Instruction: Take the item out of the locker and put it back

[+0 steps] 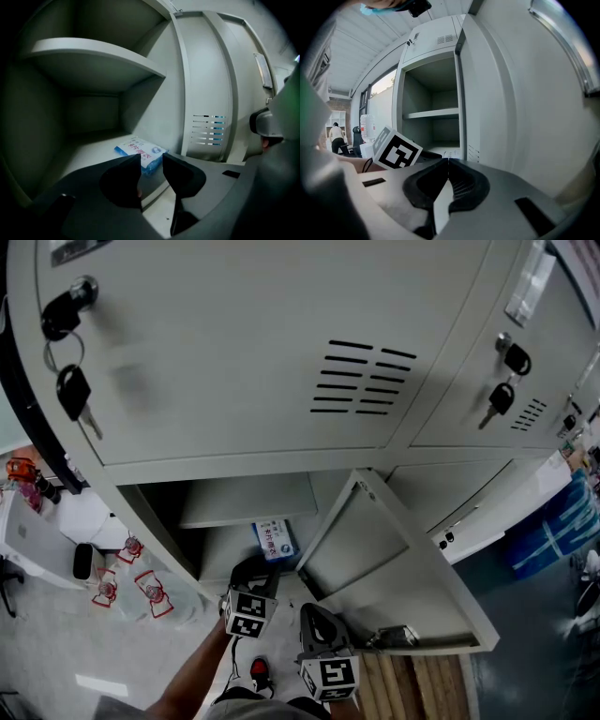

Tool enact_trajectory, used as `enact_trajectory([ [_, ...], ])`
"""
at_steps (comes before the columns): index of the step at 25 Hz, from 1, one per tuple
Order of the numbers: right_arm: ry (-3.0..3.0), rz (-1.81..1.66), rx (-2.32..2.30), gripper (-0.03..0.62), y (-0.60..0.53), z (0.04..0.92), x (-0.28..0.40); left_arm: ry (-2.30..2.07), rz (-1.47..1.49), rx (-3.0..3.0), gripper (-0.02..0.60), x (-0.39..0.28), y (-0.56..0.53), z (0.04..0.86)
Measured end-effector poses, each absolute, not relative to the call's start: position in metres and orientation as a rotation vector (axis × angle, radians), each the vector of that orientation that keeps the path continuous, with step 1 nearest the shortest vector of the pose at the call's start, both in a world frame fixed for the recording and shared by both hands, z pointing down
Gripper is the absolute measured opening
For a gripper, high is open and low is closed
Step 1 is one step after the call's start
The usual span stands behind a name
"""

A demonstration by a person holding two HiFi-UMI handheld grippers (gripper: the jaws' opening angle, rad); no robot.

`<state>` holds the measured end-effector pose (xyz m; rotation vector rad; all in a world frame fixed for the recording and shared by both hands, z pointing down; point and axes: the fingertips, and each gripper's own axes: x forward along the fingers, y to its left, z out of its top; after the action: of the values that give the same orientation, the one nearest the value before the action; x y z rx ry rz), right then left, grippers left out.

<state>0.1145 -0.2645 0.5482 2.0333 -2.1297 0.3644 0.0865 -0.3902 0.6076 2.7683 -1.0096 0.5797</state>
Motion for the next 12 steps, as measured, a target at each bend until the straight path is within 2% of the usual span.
enact_trajectory([
  [3,-2.126,0.370,2.025,0.018,-0.2649,0.5496,0.1143,-0.996,0.576,2.764,0.175,0.0874,-0.3897,0.6060],
  [12,-2.134,0.368,2.026,0.018,-0.2650,0.5471,0.1106,-1.004,0.583,2.770,0.178,0.0849,-0.3858,0.6087],
])
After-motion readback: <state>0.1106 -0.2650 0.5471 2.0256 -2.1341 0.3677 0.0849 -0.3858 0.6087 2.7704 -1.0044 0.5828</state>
